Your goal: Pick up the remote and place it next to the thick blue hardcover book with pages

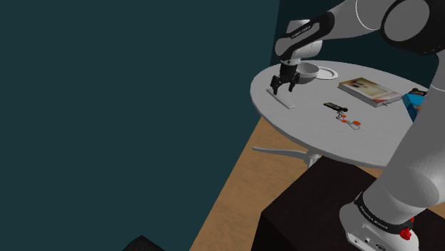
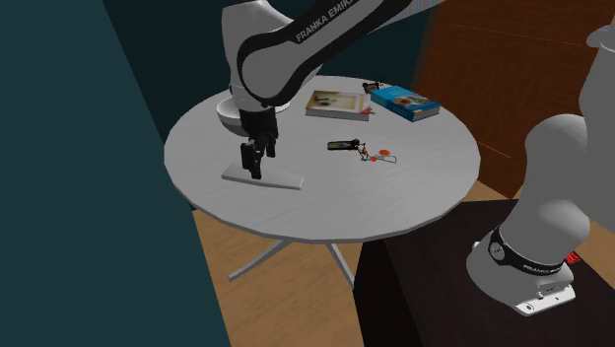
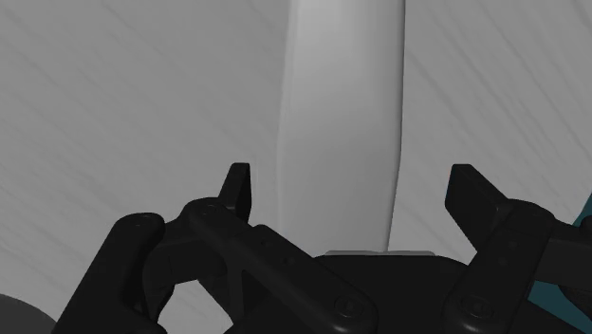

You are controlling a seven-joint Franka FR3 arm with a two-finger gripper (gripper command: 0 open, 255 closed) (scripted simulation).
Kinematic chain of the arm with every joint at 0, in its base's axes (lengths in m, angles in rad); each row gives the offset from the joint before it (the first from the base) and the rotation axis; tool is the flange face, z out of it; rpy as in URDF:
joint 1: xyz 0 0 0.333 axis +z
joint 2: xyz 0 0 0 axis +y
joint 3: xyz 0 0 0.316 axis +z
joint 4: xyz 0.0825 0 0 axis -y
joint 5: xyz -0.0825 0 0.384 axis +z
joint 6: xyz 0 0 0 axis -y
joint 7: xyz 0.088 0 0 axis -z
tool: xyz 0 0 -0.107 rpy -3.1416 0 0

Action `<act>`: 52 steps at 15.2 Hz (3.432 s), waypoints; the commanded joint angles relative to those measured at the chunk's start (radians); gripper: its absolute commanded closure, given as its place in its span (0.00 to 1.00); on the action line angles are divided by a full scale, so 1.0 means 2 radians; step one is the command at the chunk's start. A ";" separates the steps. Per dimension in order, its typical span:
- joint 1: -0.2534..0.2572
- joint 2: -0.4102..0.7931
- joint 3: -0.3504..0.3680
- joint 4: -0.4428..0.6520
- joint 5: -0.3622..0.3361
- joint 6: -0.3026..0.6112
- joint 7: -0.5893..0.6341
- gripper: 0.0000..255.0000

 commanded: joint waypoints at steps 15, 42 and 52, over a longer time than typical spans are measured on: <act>-0.003 0.027 0.002 -0.011 0.008 0.037 -0.005 1.00; 0.001 -0.029 -0.003 0.049 -0.009 -0.076 0.007 1.00; -0.041 -0.123 -0.042 -0.065 -0.031 -0.056 -0.067 1.00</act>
